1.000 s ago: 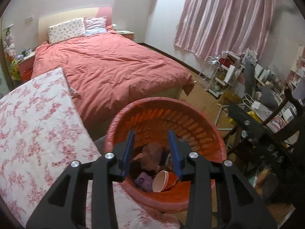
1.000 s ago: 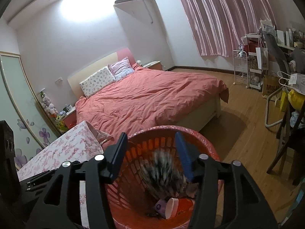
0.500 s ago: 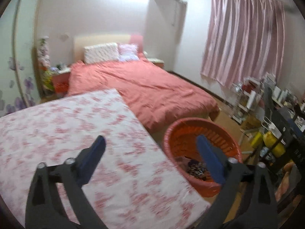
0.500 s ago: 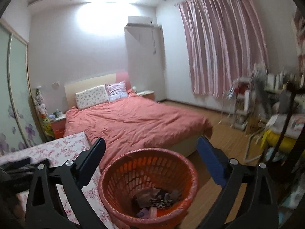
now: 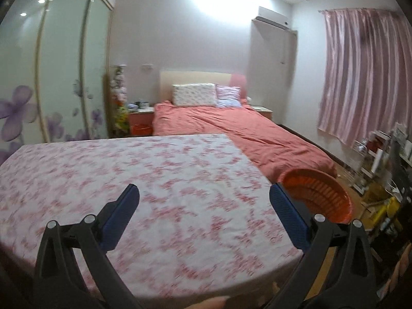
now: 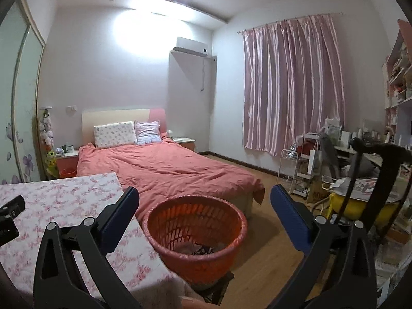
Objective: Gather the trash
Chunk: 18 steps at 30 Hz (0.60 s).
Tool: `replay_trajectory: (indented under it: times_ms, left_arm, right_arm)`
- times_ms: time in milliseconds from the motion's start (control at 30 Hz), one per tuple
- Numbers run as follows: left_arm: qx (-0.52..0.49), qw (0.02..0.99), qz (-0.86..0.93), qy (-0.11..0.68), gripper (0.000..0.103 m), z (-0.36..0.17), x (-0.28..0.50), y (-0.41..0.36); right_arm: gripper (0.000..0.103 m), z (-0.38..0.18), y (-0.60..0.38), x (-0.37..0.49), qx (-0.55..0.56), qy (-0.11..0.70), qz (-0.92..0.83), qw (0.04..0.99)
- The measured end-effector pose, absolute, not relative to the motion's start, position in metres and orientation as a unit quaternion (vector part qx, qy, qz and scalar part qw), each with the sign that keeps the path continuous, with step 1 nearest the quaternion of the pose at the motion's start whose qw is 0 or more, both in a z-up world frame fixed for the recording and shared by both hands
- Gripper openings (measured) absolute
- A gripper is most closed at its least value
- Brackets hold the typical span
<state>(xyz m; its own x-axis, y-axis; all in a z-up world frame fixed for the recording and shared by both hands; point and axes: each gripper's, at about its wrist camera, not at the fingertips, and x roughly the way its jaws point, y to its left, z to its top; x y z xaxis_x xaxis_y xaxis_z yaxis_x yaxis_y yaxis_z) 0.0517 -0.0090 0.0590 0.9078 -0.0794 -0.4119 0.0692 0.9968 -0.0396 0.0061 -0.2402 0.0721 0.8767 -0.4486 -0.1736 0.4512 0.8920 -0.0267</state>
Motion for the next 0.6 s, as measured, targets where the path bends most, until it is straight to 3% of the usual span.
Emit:
replay_trajectory:
  times_ms: [600]
  left_arm:
    - [-0.015, 0.974, 0.038, 0.221, 0.099, 0.024, -0.008, 0.027]
  right_arm:
    - [0.101, 0.046, -0.188, -0.016, 0.015, 0.178, -0.172, 0.969]
